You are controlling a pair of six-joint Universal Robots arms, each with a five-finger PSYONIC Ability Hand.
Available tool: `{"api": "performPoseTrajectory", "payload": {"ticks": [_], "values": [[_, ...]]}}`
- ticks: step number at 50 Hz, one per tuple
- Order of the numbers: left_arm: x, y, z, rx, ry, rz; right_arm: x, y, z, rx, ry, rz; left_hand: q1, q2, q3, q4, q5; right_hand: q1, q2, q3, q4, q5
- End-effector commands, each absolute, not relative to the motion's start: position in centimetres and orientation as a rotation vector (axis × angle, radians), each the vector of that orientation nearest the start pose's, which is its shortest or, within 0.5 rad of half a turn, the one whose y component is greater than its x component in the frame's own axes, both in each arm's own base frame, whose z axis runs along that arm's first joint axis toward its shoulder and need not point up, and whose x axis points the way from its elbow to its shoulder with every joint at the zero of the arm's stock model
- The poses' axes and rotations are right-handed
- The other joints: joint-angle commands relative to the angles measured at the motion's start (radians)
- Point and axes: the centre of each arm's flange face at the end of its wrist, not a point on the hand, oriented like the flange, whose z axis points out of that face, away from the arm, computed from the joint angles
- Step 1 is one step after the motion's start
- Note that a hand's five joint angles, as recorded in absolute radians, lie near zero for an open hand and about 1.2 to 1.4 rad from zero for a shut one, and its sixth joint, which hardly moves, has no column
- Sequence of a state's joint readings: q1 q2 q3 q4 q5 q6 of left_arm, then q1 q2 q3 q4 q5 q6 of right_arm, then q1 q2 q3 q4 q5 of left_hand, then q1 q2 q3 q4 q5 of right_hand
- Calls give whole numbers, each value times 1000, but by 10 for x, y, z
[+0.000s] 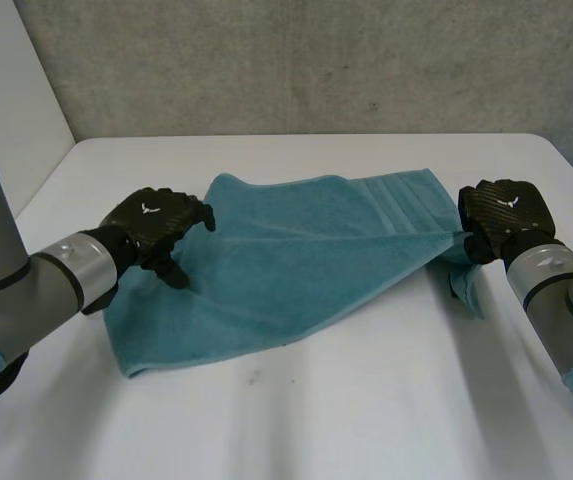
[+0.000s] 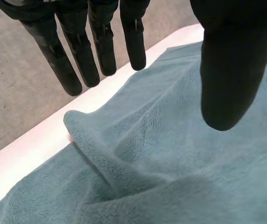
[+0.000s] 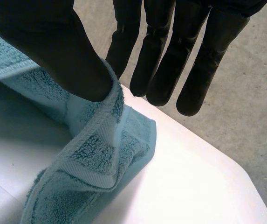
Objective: Fold the laundry
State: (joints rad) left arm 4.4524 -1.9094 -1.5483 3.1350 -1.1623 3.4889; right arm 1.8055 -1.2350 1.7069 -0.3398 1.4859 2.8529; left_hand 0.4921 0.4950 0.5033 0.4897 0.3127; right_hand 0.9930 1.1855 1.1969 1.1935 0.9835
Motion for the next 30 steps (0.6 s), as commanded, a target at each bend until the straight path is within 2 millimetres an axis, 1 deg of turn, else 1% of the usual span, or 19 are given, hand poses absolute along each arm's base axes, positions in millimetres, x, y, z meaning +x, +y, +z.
{"api": "performPoseTrajectory", "payload": {"ticks": [1, 2, 4, 5, 6, 7, 9, 10, 12, 15, 17, 21, 26, 30], "values": [[-235, -244, 202, 990, 2540, -1871, 219, -305, 184, -698, 2247, -2026, 15, 12, 4, 17, 20, 403, 211, 199, 203, 238], [-235, -244, 202, 989, 2540, -1871, 219, -304, 184, -699, 2245, -2026, 15, 12, 4, 17, 20, 403, 211, 199, 203, 238], [-228, -228, 196, 854, 2563, -1813, 219, -304, 183, -700, 2248, -2025, -43, -46, -54, -41, -38, 403, 211, 199, 203, 238], [-228, -228, 196, 853, 2563, -1813, 219, -304, 183, -703, 2247, -2025, -44, -47, -55, -41, -39, 403, 211, 199, 203, 238], [-224, -224, 193, 781, 2566, -1799, 219, -304, 183, -703, 2247, -2025, -93, -96, -104, -91, -88, 403, 211, 199, 203, 238], [-224, -224, 193, 781, 2566, -1799, 219, -304, 183, -702, 2248, -2026, -94, -96, -105, -91, -89, 403, 211, 199, 203, 238], [-217, -215, 185, 685, 2575, -1759, 219, -304, 183, -702, 2250, -2024, -114, -117, -125, -112, -109, 403, 211, 199, 203, 238], [-217, -215, 185, 685, 2575, -1759, 218, -304, 182, -701, 2254, -2021, -114, -117, -125, -112, -109, 403, 211, 199, 203, 238], [-215, -208, 176, 671, 2575, -1728, 218, -304, 181, -700, 2258, -2018, -216, -219, -228, -214, -212, 403, 211, 199, 203, 238], [-214, -206, 172, 671, 2578, -1721, 217, -304, 181, -699, 2262, -2015, -217, -220, -228, -215, -212, 403, 211, 199, 203, 238], [-211, -207, 166, 653, 2581, -1717, 217, -303, 180, -700, 2265, -2011, -211, -214, -222, -209, -206, 403, 211, 199, 203, 238], [-211, -209, 162, 641, 2570, -1734, 217, -301, 178, -708, 2270, -1999, -199, -202, -210, -197, -194, 403, 211, 199, 203, 238], [-211, -213, 147, 636, 2578, -1711, 218, -299, 175, -712, 2275, -1988, -164, -167, -175, -162, -159, 403, 211, 199, 203, 238], [-212, -216, 140, 639, 2580, -1704, 218, -298, 175, -712, 2275, -1988, -152, -155, -164, -150, -148, 403, 211, 199, 203, 238]]}}
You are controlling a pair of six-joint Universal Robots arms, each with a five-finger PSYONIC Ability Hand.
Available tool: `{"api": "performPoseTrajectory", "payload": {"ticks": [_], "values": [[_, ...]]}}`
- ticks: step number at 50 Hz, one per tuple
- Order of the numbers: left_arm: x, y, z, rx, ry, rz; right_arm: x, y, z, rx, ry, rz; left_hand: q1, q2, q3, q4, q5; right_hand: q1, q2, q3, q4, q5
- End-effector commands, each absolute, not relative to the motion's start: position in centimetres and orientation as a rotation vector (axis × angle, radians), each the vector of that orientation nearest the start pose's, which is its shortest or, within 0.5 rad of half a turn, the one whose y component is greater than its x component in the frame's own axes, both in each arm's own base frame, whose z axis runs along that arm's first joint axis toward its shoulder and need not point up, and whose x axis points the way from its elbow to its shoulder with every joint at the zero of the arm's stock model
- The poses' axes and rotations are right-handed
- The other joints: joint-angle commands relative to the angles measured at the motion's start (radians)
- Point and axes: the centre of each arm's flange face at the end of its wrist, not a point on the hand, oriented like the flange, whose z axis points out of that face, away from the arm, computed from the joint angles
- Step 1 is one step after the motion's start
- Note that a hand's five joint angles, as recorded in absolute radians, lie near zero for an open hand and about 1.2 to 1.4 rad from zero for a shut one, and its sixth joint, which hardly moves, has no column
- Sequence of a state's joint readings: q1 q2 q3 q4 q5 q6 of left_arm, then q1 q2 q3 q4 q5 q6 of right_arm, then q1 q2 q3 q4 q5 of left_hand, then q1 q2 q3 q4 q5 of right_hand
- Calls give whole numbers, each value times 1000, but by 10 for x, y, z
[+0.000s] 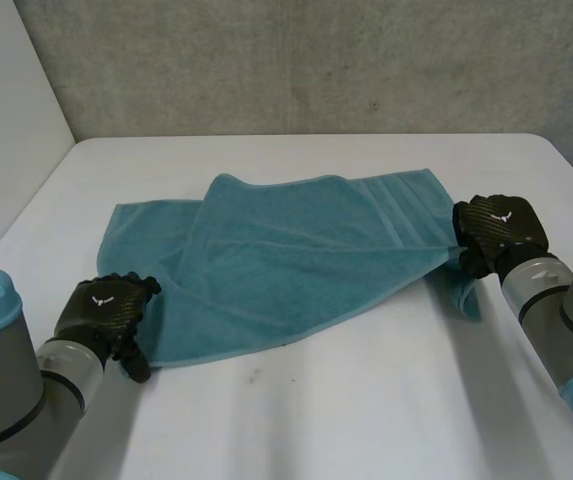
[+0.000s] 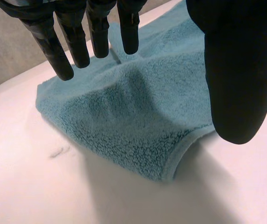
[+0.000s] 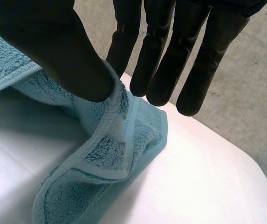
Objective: Fold the laundry
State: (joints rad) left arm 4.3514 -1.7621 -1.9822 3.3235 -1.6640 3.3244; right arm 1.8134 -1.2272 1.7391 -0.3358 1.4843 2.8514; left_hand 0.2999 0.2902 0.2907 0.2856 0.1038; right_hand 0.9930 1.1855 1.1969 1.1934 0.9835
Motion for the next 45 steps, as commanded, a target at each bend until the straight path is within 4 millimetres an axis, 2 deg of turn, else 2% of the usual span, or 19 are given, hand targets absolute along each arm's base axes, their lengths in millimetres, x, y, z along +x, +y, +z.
{"api": "performPoseTrajectory", "payload": {"ticks": [1, 10, 23, 25, 26, 28, 29, 30, 31, 32, 34, 39, 41, 42, 44, 45], "values": [[-212, -216, 137, 644, 2581, -1697, 218, -298, 175, -712, 2275, -1988, 40, 50, 49, 54, 61, 403, 211, 199, 203, 238], [-212, -219, 129, 647, 2590, -1677, 216, -299, 175, -708, 2282, -1989, 81, 91, 90, 95, 103, 403, 211, 199, 203, 238], [-207, -237, 123, 600, 2535, -1729, 215, -300, 174, -712, 2282, -1994, 266, 276, 275, 280, 287, 403, 211, 199, 203, 238], [-204, -243, 123, 583, 2516, -1737, 215, -300, 175, -712, 2279, -1997, 412, 421, 421, 426, 433, 403, 211, 199, 203, 238], [-204, -243, 123, 583, 2516, -1737, 215, -300, 175, -712, 2279, -1997, 413, 422, 422, 427, 434, 403, 211, 199, 203, 238], [-202, -249, 124, 569, 2485, -1768, 215, -301, 176, -710, 2277, -2002, 766, 776, 775, 781, 788, 403, 211, 199, 203, 238], [-202, -249, 124, 569, 2484, -1768, 215, -301, 176, -713, 2276, -2005, 768, 778, 777, 782, 790, 403, 211, 199, 203, 238], [-200, -253, 125, 563, 2461, -1788, 215, -301, 176, -713, 2276, -2005, 960, 969, 969, 974, 981, 403, 211, 199, 203, 238], [-200, -253, 125, 563, 2461, -1788, 215, -302, 176, -713, 2276, -2008, 962, 971, 971, 976, 983, 403, 211, 199, 203, 238], [-198, -258, 126, 557, 2433, -1804, 214, -302, 177, -713, 2275, -2010, 1095, 1105, 1104, 1109, 1117, 403, 211, 199, 203, 238], [-195, -262, 128, 562, 2401, -1813, 214, -304, 179, -714, 2278, -2013, 1096, 1106, 1106, 1111, 1118, 403, 211, 199, 203, 238], [-192, -272, 144, 618, 2286, -1837, 212, -303, 189, -784, 2288, -2033, 1096, 1106, 1106, 1111, 1118, 403, 211, 199, 203, 238], [-194, -273, 170, 674, 2158, -1900, 211, -300, 197, -843, 2295, -2042, 1096, 1106, 1106, 1111, 1118, 403, 211, 199, 203, 238], [-194, -273, 170, 674, 2157, -1900, 211, -297, 204, -912, 2313, -2039, 1096, 1106, 1106, 1111, 1118, 403, 211, 199, 203, 238], [-193, -271, 198, 705, 2033, -1950, 210, -294, 210, -982, 2334, -2028, 1096, 1106, 1106, 1111, 1118, 403, 211, 199, 203, 238], [-193, -271, 198, 705, 2033, -1950, 209, -290, 212, -1041, 2356, -2000, 1096, 1106, 1106, 1111, 1118, 403, 211, 199, 203, 238]]}}
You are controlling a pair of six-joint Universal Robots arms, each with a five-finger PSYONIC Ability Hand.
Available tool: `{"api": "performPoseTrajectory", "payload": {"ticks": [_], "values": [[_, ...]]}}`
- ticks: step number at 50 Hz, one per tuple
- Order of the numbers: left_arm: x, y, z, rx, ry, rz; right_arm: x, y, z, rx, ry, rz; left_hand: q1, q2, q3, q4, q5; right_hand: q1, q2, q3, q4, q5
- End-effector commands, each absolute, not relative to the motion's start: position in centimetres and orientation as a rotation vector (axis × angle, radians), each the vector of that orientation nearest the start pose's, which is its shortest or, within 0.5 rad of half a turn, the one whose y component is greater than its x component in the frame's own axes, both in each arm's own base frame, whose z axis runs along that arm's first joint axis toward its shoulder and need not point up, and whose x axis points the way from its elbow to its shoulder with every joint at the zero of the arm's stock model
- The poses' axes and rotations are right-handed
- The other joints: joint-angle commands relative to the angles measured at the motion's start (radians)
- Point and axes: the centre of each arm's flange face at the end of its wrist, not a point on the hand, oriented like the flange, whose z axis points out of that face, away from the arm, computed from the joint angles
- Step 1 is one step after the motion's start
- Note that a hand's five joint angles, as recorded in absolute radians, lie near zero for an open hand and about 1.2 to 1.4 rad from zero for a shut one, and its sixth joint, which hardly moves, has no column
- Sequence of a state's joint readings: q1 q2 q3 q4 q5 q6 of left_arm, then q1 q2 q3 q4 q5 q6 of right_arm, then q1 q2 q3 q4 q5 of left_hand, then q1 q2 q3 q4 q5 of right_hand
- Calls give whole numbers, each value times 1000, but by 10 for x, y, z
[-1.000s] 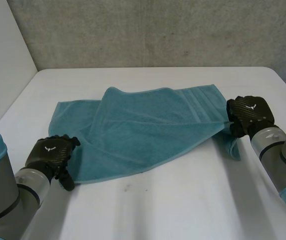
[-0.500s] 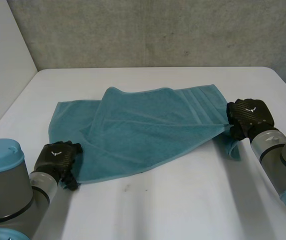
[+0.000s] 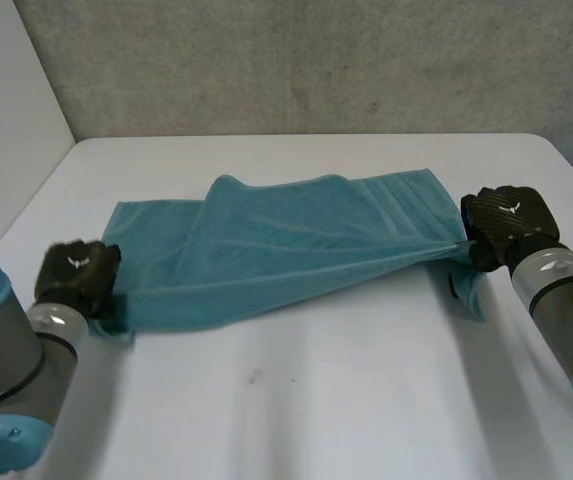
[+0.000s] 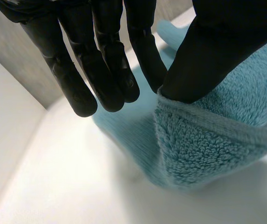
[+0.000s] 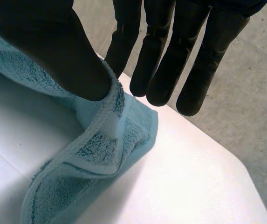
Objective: Fold the laundry
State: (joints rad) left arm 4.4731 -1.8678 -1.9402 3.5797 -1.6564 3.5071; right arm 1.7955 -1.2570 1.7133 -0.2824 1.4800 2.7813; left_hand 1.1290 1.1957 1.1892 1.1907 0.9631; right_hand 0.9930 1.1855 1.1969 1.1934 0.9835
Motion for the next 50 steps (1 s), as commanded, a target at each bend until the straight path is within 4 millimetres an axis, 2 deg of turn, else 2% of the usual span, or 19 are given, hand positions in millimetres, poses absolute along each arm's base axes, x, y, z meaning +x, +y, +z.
{"api": "performPoseTrajectory", "payload": {"ticks": [1, 10, 17, 22, 27, 29, 31, 32, 34, 35, 36, 37, 38, 39, 40, 41, 43, 46, 50], "values": [[-192, -269, 210, 714, 1981, -1969, 209, -290, 212, -1041, 2356, -2000, 267, 201, 207, 206, 259, 403, 211, 199, 203, 238], [-182, -259, 220, 848, 1991, -1866, 203, -263, 217, -1258, 2492, -1725, 267, 201, 207, 206, 259, 403, 211, 199, 203, 238], [-178, -255, 160, 1014, 2259, -1621, 203, -252, 205, -1363, 2516, -1588, 267, 201, 207, 206, 259, 403, 211, 199, 203, 238], [-181, -270, 134, 1041, 2311, -1559, 212, -275, 179, -1374, 2495, -1600, 267, 201, 207, 206, 259, 403, 211, 199, 203, 238], [-186, -304, 135, 1011, 2213, -1669, 218, -307, 185, -1340, 2461, -1749, 267, 201, 207, 206, 259, 403, 211, 199, 203, 238], [-189, -319, 148, 986, 2129, -1759, 221, -320, 193, -1320, 2443, -1821, 267, 201, 207, 206, 259, 403, 211, 199, 203, 238], [-199, -347, 189, 931, 1919, -1960, 224, -332, 206, -1291, 2412, -1918, 267, 201, 207, 206, 259, 403, 211, 199, 203, 238], [-199, -348, 189, 931, 1917, -1961, 230, -346, 229, -1243, 2357, -2062, 267, 201, 207, 206, 259, 403, 211, 199, 203, 238], [-212, -370, 251, 852, 1647, -2183, 237, -356, 255, -1176, 2268, -2230, 267, 201, 207, 206, 259, 403, 211, 199, 203, 238], [-212, -370, 251, 852, 1646, -2184, 244, -366, 287, -1076, 2142, -2422, 267, 201, 207, 206, 259, 403, 211, 199, 203, 238], [-218, -378, 288, 790, 1489, -2302, 244, -366, 287, -1075, 2141, -2424, 267, 201, 207, 206, 259, 403, 211, 199, 203, 238], [-218, -378, 289, 789, 1488, -2303, 247, -374, 322, -945, 1989, -2615, 267, 201, 207, 206, 259, 403, 211, 199, 203, 238], [-221, -381, 327, 711, 1322, -2411, 247, -377, 359, -809, 1806, -2790, 267, 201, 207, 206, 259, 403, 211, 199, 203, 238], [-223, -379, 362, 640, 1167, -2508, 247, -377, 359, -807, 1804, -2792, 267, 201, 207, 206, 259, 403, 211, 199, 203, 238], [-223, -379, 362, 639, 1166, -2509, 244, -370, 396, -687, 1609, -2935, 267, 201, 207, 206, 259, 403, 211, 199, 203, 238], [-223, -376, 390, 566, 1031, -2589, 241, -359, 427, -593, 1429, -3042, 267, 201, 207, 206, 259, 403, 211, 199, 203, 238], [-218, -374, 413, 487, 932, -2654, 237, -347, 450, -521, 1292, -3114, 267, 201, 207, 206, 259, 403, 211, 199, 203, 238], [-212, -370, 428, 398, 889, -2735, 234, -337, 454, -511, 1267, -3124, 267, 201, 207, 206, 259, 403, 211, 199, 203, 238], [-209, -371, 392, 449, 1119, -2671, 238, -339, 398, -708, 1552, -2922, 267, 201, 207, 206, 259, 403, 211, 199, 203, 238]]}}
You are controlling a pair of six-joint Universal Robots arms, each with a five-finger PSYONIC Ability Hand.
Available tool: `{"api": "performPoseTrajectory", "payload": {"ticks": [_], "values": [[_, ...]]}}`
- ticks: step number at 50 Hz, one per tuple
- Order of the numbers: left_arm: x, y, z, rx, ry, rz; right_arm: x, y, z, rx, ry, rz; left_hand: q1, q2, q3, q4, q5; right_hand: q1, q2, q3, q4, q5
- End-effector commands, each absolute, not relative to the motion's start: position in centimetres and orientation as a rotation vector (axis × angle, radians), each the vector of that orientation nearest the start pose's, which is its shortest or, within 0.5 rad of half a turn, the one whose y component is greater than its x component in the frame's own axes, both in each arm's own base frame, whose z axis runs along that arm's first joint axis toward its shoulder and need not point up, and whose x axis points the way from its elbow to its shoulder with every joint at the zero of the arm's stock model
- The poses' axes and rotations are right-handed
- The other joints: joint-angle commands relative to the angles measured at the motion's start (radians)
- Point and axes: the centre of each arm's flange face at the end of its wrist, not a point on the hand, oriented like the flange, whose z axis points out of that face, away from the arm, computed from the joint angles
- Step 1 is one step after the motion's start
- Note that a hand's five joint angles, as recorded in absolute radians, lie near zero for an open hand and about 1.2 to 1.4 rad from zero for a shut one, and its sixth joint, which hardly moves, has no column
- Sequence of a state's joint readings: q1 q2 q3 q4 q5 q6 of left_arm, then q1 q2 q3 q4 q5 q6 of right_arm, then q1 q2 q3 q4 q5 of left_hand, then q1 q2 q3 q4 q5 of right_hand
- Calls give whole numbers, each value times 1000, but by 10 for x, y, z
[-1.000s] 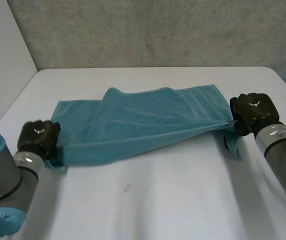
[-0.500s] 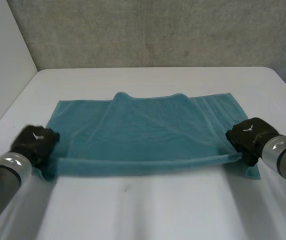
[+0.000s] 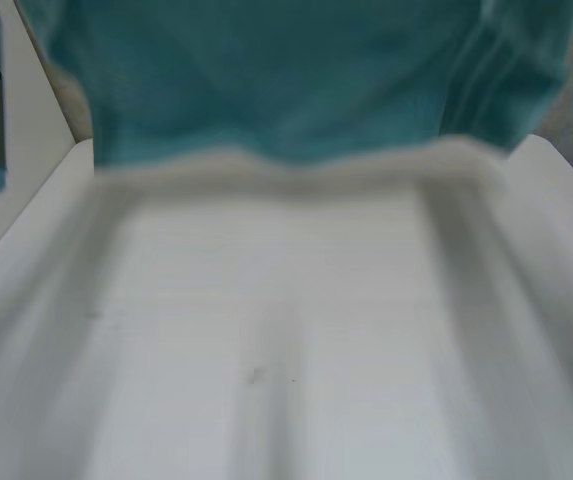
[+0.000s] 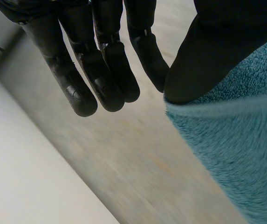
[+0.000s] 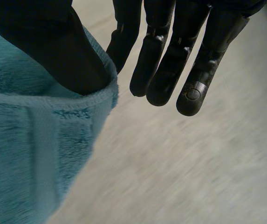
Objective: Fold the laundry
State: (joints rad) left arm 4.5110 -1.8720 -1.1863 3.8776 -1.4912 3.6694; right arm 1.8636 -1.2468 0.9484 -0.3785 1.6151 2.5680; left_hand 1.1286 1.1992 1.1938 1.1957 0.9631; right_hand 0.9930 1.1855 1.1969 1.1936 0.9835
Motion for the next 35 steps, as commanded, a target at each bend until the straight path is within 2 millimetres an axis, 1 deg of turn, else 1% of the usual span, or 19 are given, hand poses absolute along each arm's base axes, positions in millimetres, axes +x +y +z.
{"api": "performPoseTrajectory", "payload": {"ticks": [1, 2, 3, 4, 5, 6, 7, 8, 9, 10, 11, 13, 15, 17, 21, 28, 30, 32, 35], "values": [[-207, -371, 370, 485, 1223, -2623, 238, -339, 398, -709, 1553, -2921, 268, 197, 202, 201, 259, 403, 211, 199, 203, 238], [-207, -371, 370, 485, 1224, -2622, 238, -339, 373, -802, 1668, -2812, 268, 197, 202, 201, 259, 403, 211, 199, 203, 238], [-204, -370, 348, 508, 1321, -2575, 238, -339, 373, -803, 1669, -2811, 268, 197, 202, 201, 259, 403, 211, 199, 203, 238], [-204, -370, 348, 509, 1321, -2575, 239, -336, 349, -884, 1763, -2700, 268, 197, 202, 201, 259, 403, 211, 199, 203, 238], [-203, -366, 327, 533, 1404, -2531, 239, -331, 326, -948, 1852, -2584, 268, 197, 202, 201, 259, 403, 211, 199, 203, 238], [-201, -361, 304, 560, 1491, -2481, 239, -331, 326, -949, 1853, -2582, 268, 197, 202, 201, 259, 403, 211, 199, 203, 238], [-201, -361, 304, 561, 1492, -2481, 239, -325, 304, -1007, 1925, -2482, 268, 197, 202, 201, 259, 403, 211, 199, 203, 238], [-199, -354, 279, 597, 1581, -2431, 239, -318, 284, -1053, 1985, -2387, 268, 197, 202, 201, 259, 403, 211, 199, 203, 238], [-197, -348, 257, 649, 1653, -2390, 239, -318, 283, -1053, 1985, -2386, 268, 197, 202, 201, 259, 403, 211, 199, 203, 238], [-197, -348, 257, 649, 1654, -2390, 238, -312, 264, -1086, 2038, -2306, 268, 197, 202, 201, 259, 403, 211, 199, 203, 238], [-196, -341, 238, 701, 1715, -2355, 238, -312, 264, -1086, 2039, -2305, 268, 197, 202, 201, 259, 403, 211, 199, 203, 238], [-194, -336, 221, 746, 1768, -2324, 238, -306, 229, -1141, 2107, -2170, 268, 197, 202, 201, 259, 403, 211, 199, 203, 238], [-192, -332, 207, 779, 1809, -2298, 238, -305, 213, -1154, 2138, -2107, 268, 197, 202, 201, 259, 403, 211, 199, 203, 238], [-191, -326, 176, 817, 1915, -2227, 239, -303, 200, -1166, 2159, -2052, 268, 197, 202, 201, 259, 403, 211, 199, 203, 238], [-189, -323, 163, 818, 1969, -2180, 239, -302, 164, -1195, 2236, -1905, 268, 197, 202, 201, 259, 403, 211, 199, 203, 238], [-176, -321, 156, 783, 2009, -2130, 228, -301, 140, -1177, 2334, -1799, 268, 197, 202, 201, 259, 403, 211, 199, 203, 238], [-173, -319, 156, 771, 2010, -2123, 221, -302, 137, -1156, 2362, -1789, 268, 197, 202, 201, 259, 120, -73, -84, -81, -45], [-171, -319, 158, 763, 2006, -2122, 209, -306, 136, -1104, 2407, -1788, 268, 197, 202, 201, 259, -360, -553, -564, -561, -525], [-167, -318, 159, 751, 2006, -2117, 204, -307, 138, -1063, 2425, -1793, 268, 197, 202, 201, 259, -471, -663, -674, -671, -636]]}}
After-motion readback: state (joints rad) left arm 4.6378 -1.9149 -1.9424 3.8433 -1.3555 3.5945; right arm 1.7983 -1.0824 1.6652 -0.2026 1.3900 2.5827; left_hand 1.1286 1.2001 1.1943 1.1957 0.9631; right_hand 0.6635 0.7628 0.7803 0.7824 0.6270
